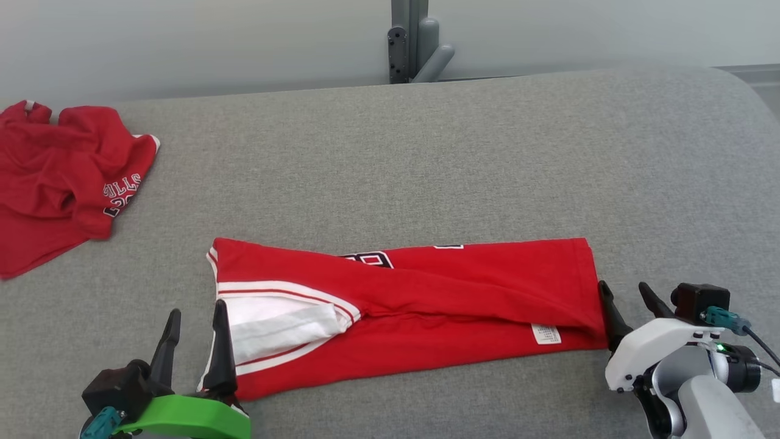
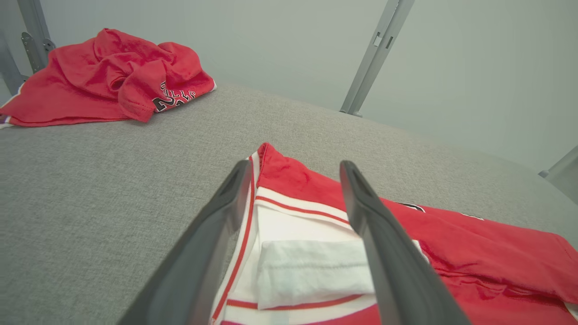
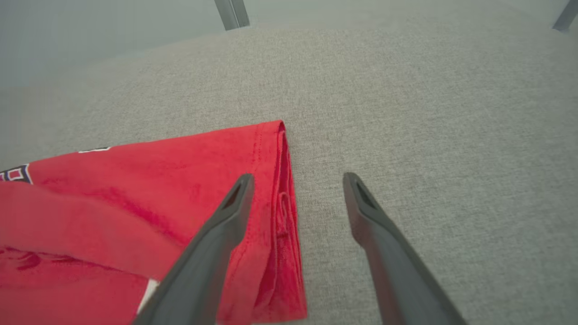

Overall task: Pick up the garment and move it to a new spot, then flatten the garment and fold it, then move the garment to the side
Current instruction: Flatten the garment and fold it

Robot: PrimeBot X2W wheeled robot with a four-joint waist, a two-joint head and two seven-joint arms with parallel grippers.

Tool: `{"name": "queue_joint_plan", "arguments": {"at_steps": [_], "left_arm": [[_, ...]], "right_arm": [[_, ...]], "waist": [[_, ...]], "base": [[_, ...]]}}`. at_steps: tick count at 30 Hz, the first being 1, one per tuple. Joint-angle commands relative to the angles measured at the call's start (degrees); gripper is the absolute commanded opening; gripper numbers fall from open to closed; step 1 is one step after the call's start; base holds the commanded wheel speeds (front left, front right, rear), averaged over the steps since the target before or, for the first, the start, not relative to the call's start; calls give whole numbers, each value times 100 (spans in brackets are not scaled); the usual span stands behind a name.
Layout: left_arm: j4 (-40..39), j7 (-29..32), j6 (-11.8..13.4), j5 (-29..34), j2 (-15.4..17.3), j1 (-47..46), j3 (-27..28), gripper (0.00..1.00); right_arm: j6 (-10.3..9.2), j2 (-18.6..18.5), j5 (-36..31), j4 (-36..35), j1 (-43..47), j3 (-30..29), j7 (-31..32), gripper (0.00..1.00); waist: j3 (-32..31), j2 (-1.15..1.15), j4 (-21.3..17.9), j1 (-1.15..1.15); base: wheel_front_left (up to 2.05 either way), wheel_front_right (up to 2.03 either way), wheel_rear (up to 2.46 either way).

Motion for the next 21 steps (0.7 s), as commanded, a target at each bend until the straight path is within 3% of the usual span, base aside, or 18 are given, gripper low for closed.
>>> {"name": "queue_joint_plan", "arguments": {"at_steps": [1, 13, 14, 15, 18, 19, 21], "left_arm": [[-7, -15, 6, 43, -9, -69, 4, 100], [15, -10, -48, 121, -110, -6, 144, 100], [14, -10, -58, 126, -120, -1, 161, 100], [12, -10, -66, 126, -126, 6, 175, 100], [5, -10, -72, 145, -136, 24, 216, 100], [4, -10, -75, 159, -139, 23, 238, 100], [-9, -10, -79, 188, -151, 37, 259, 100]], "right_arm": [[-10, -56, -33, 249, -151, 10, 25, 100], [-10, -97, 486, 1547, -529, 398, 342, 100], [-7, -104, 540, 1592, -546, 444, 344, 93], [-6, -104, 593, 1631, -566, 478, 323, 46], [-6, -119, 717, 1701, -618, 590, 271, 21], [-8, -128, 781, 1704, -643, 615, 246, 0], [-9, -182, 889, 1692, -692, 665, 189, 0]], "waist": [[67, 15, 159, 0], [99, 15, 425, 0], [98, 15, 429, 0], [97, 15, 429, 0], [94, 15, 406, 0], [95, 15, 390, 0], [93, 15, 343, 0]], "base": [[0, 0, 0], [0, 0, 0], [0, 0, 0], [0, 0, 0], [0, 0, 0], [0, 0, 0], [0, 0, 0]]}}
